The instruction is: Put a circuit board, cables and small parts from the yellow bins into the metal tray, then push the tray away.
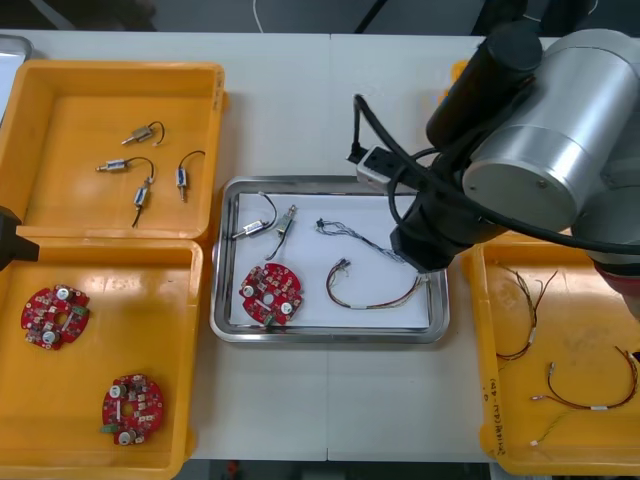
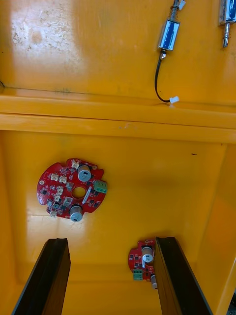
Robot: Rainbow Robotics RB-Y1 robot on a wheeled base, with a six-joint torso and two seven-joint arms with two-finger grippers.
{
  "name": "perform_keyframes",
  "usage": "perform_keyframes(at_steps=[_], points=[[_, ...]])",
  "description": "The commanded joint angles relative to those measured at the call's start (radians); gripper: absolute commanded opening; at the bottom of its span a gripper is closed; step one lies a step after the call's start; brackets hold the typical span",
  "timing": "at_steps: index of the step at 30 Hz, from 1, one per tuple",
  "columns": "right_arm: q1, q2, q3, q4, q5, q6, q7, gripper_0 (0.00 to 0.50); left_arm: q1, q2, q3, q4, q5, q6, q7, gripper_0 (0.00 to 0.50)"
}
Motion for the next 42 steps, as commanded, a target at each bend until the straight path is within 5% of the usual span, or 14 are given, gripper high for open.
perform_keyframes(at_steps=[1, 16, 23, 42], points=[[-0.103, 0.069, 0.073, 0.058, -0.021, 0.003, -0.015, 0.500, 0.013, 0.038, -0.004, -0.030, 0.008, 0.007, 0.051, 0.500], [-0.154, 0.043, 0.296, 0.082, -0.030, -0.214, 0.083, 0.500, 0.013, 0.038, -0.004, -0.030, 0.008, 0.007, 0.051, 0.500], [-0.153, 0.043, 0.359, 0.082, -0.019, -0.213, 0.215, 0.500, 0.013, 0.038, -0.004, -0.030, 0.008, 0.007, 0.051, 0.500], [-0.125, 0.083, 0.563, 0.088, 0.083, -0.216, 0.226, 0.500, 0.013, 0.038, -0.004, -0.030, 0.008, 0.007, 0.051, 0.500]])
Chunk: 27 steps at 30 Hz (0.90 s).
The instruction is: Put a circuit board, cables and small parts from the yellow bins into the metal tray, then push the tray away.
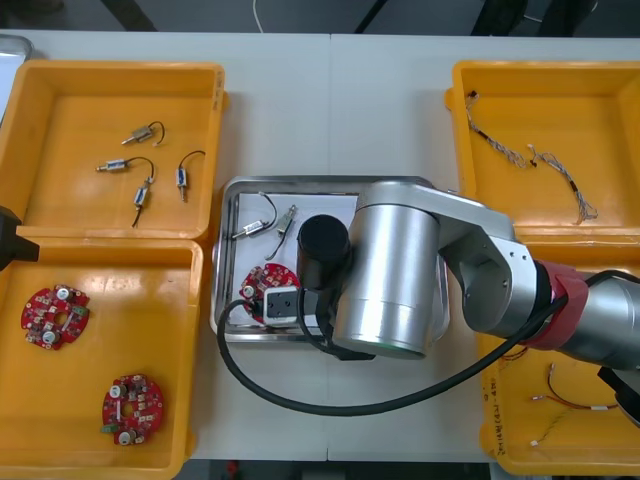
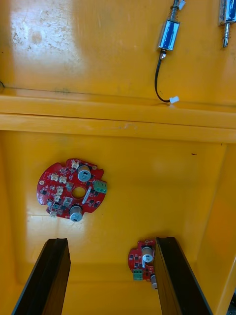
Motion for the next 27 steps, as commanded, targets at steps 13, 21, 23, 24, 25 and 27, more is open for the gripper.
perform_keyframes(at_steps=[13, 21, 23, 24, 25, 27], points=[[0.038, 0.090, 0.076, 0.045, 0.119, -0.009, -0.009, 0.500, 0.013, 0.038, -0.004, -0.030, 0.007, 0.007, 0.051, 0.500], [0.095, 0.091, 0.093, 0.045, 0.165, -0.017, -0.006, 0.500, 0.013, 0.038, -0.004, -0.030, 0.007, 0.007, 0.051, 0.500], [0.101, 0.091, 0.103, 0.045, 0.181, -0.027, -0.009, 0.500, 0.013, 0.038, -0.004, -0.030, 0.007, 0.007, 0.051, 0.500], [0.105, 0.091, 0.110, 0.045, 0.192, -0.032, -0.012, 0.500, 0.013, 0.038, -0.004, -0.030, 0.007, 0.007, 0.051, 0.500], [0.110, 0.093, 0.114, 0.045, 0.201, -0.035, -0.012, 0.500, 0.013, 0.038, -0.004, -0.030, 0.007, 0.007, 0.051, 0.500], [0.119, 0.093, 0.117, 0.045, 0.215, -0.041, -0.012, 0.500, 0.013, 0.038, -0.004, -0.030, 0.007, 0.007, 0.051, 0.500]])
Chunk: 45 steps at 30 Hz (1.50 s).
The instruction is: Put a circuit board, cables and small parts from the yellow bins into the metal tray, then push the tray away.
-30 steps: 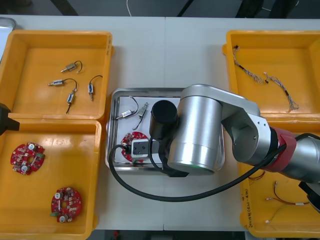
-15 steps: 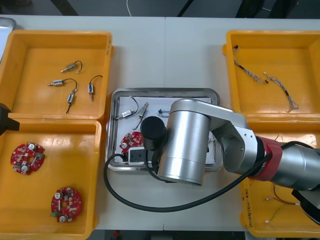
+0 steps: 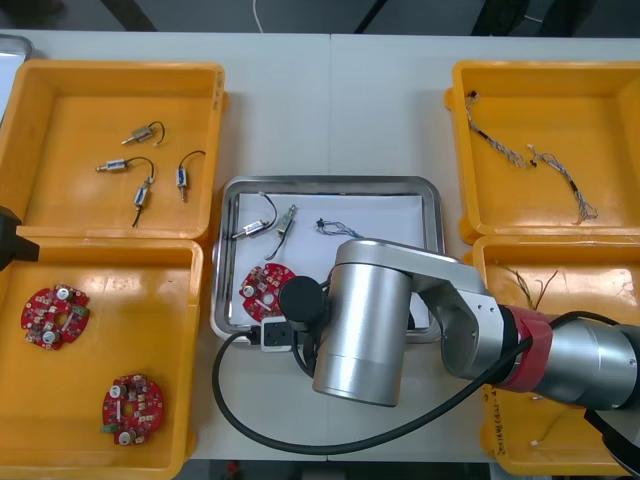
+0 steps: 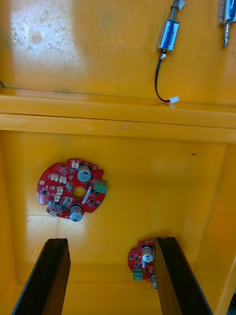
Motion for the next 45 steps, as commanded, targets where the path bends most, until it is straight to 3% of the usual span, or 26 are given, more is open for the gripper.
perform_keyframes(at_steps=[1, 15, 39, 41, 42, 44, 45], points=[[0.027, 0.026, 0.034, -0.010, 0.033, -0.021, -0.012, 0.500, 0.013, 0.038, -0.004, -0.030, 0.007, 0.007, 0.051, 0.500], [0.033, 0.078, 0.059, 0.077, 0.108, -0.075, -0.014, 0.500, 0.013, 0.038, -0.004, -0.030, 0.007, 0.007, 0.051, 0.500], [0.030, 0.075, 0.052, 0.019, 0.097, 0.002, -0.012, 0.491, 0.013, 0.038, -0.004, -0.030, 0.007, 0.007, 0.051, 0.500], [0.030, 0.077, 0.052, 0.017, 0.097, 0.002, -0.014, 0.445, 0.013, 0.038, -0.004, -0.030, 0.007, 0.007, 0.051, 0.500], [0.030, 0.075, 0.052, 0.014, 0.099, 0.002, -0.014, 0.445, 0.013, 0.038, -0.004, -0.030, 0.007, 0.007, 0.051, 0.500], [0.030, 0.077, 0.052, 0.011, 0.099, 0.003, -0.016, 0.299, 0.013, 0.038, -0.004, -0.030, 0.007, 0.007, 0.051, 0.500], [0.030, 0.077, 0.052, 0.011, 0.099, 0.003, -0.016, 0.299, 0.013, 0.038, -0.004, -0.030, 0.007, 0.007, 0.051, 0.500]])
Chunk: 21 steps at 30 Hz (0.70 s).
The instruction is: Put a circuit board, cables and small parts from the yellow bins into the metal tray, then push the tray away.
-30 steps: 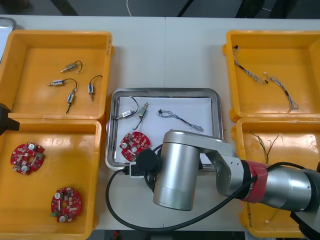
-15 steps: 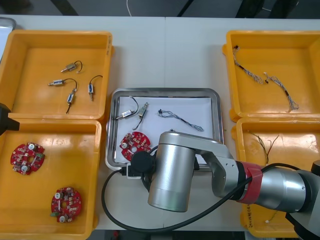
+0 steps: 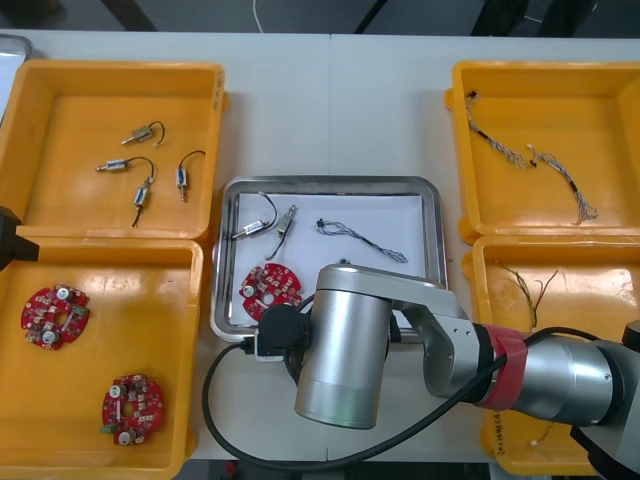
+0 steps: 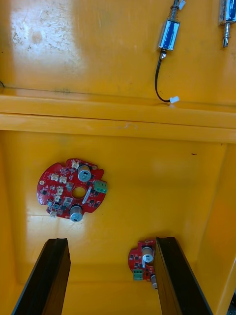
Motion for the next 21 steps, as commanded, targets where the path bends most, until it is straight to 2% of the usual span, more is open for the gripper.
perform_keyframes(at_steps=[1, 2, 3, 4, 5, 14, 21], points=[[0.004, 0.022, 0.010, -0.043, -0.001, 0.006, -0.017, 0.120, 0.013, 0.038, -0.004, -0.030, 0.007, 0.007, 0.051, 0.500], [0.004, 0.022, 0.010, -0.043, -0.001, 0.007, -0.019, 0.120, 0.013, 0.038, -0.004, -0.030, 0.007, 0.007, 0.051, 0.500], [0.004, 0.022, 0.010, -0.043, -0.002, 0.006, -0.019, 0.024, 0.013, 0.038, -0.004, -0.030, 0.007, 0.007, 0.051, 0.500], [0.004, 0.022, 0.010, -0.043, -0.001, 0.006, -0.019, 0.024, 0.013, 0.038, -0.004, -0.030, 0.007, 0.007, 0.051, 0.500], [0.001, 0.020, 0.010, -0.043, -0.002, 0.006, -0.019, 0.000, 0.013, 0.038, -0.004, -0.030, 0.007, 0.007, 0.051, 0.500], [-0.031, 0.005, 0.010, -0.043, -0.002, 0.006, -0.014, 0.000, 0.013, 0.038, -0.004, -0.030, 0.007, 0.007, 0.051, 0.500], [-0.091, -0.037, 0.010, -0.043, -0.048, 0.004, -0.019, 0.000, 0.013, 0.038, -0.004, -0.030, 0.007, 0.007, 0.051, 0.500]])
